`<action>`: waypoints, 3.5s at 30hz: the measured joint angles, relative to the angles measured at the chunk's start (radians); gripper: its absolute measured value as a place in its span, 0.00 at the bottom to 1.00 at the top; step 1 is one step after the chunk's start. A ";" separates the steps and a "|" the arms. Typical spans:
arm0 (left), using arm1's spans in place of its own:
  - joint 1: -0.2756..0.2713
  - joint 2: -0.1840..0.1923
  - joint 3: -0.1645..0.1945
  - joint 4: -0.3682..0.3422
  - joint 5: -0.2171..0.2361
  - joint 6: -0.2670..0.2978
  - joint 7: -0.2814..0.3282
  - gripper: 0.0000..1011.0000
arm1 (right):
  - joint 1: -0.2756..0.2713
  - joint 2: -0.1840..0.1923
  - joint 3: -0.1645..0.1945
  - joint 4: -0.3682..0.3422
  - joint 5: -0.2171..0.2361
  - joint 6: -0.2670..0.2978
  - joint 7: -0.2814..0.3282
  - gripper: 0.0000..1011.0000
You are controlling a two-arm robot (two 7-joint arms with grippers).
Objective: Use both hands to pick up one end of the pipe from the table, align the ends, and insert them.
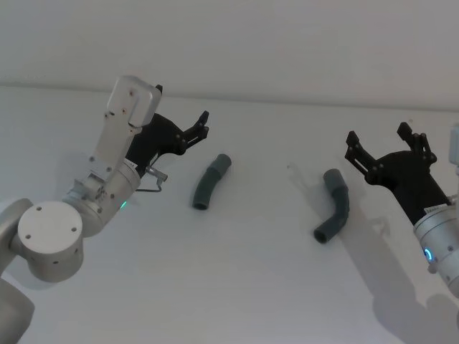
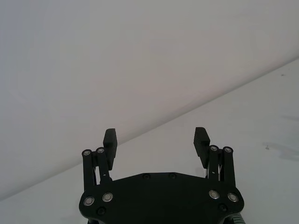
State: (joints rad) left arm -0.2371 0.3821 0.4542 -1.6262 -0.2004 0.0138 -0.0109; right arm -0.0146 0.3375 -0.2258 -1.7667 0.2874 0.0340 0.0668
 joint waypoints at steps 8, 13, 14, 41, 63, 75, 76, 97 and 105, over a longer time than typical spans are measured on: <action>0.000 0.000 0.000 0.000 0.000 0.000 0.000 0.99 | 0.000 0.000 0.000 0.000 0.000 0.000 0.000 0.99; 0.000 0.000 0.000 0.000 0.000 0.000 0.000 0.99 | 0.000 0.000 0.000 0.000 0.000 0.000 0.000 0.99; 0.000 0.000 0.000 0.000 0.000 0.000 0.000 0.99 | 0.000 0.000 0.000 0.000 0.000 0.000 0.000 0.99; 0.000 0.000 0.000 0.000 0.000 0.000 0.000 0.99 | 0.000 0.000 0.000 0.000 0.000 0.000 0.000 0.99; 0.000 0.000 0.000 0.000 0.000 0.000 0.000 0.99 | 0.000 0.000 0.000 0.000 0.000 0.000 0.000 0.99; 0.000 0.000 0.000 0.000 0.000 0.000 0.000 0.99 | 0.000 0.000 0.000 0.000 0.000 0.000 0.000 0.99; 0.000 0.000 0.000 0.000 0.000 0.000 0.000 0.99 | 0.000 0.000 0.000 0.000 0.000 0.000 0.000 0.99; 0.000 0.000 0.000 0.000 0.000 0.000 0.000 0.99 | 0.000 0.000 0.000 0.000 0.000 0.000 0.000 0.99; 0.000 0.000 0.000 0.000 0.000 0.000 0.000 0.99 | 0.000 0.000 0.000 0.000 0.000 0.000 0.000 0.99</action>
State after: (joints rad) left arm -0.2371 0.3821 0.4542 -1.6262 -0.2004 0.0139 -0.0109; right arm -0.0147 0.3375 -0.2258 -1.7668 0.2873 0.0341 0.0668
